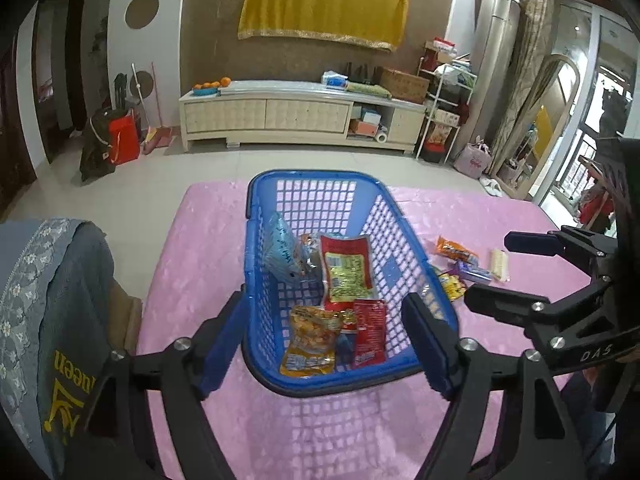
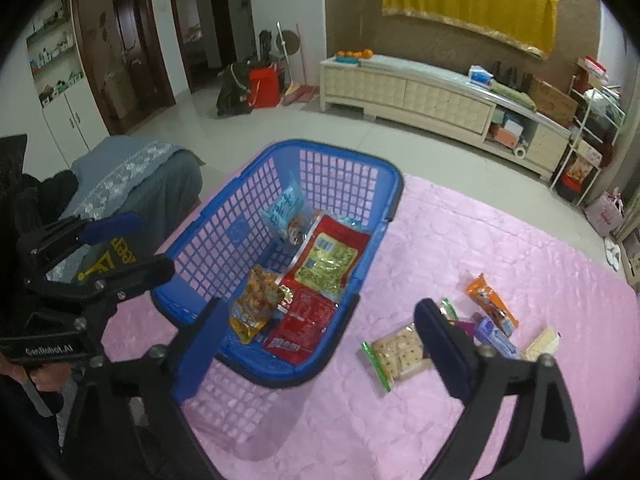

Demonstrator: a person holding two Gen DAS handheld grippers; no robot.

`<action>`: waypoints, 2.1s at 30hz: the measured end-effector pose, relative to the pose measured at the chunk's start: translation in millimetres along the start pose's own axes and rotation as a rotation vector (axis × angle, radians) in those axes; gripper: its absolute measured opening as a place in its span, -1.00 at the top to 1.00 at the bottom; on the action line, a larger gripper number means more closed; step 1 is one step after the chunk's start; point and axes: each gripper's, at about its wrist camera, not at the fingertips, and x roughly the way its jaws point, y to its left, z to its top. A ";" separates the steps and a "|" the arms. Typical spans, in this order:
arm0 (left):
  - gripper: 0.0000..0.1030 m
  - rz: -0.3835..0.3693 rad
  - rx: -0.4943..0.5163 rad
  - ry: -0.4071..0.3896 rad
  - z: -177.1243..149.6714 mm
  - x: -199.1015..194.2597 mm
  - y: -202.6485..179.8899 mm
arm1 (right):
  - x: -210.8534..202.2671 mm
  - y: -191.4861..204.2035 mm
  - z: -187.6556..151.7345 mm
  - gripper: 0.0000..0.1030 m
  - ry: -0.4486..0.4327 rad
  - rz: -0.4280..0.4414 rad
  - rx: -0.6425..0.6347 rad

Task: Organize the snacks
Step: 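Move both tools back over the remaining snacks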

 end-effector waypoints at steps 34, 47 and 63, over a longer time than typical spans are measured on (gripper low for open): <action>-0.65 -0.062 0.252 -0.062 4.3 -34.6 -175.6 | -135.6 -97.5 -72.6 -0.99 -0.140 -0.099 0.099; -0.65 -0.091 0.306 0.062 -16.2 29.6 -217.5 | -112.8 -155.2 -108.3 -0.99 -0.071 -0.150 0.165; -0.65 -0.096 0.297 0.198 -38.2 101.6 -219.2 | -46.6 -190.8 -135.7 -0.99 0.053 -0.144 0.230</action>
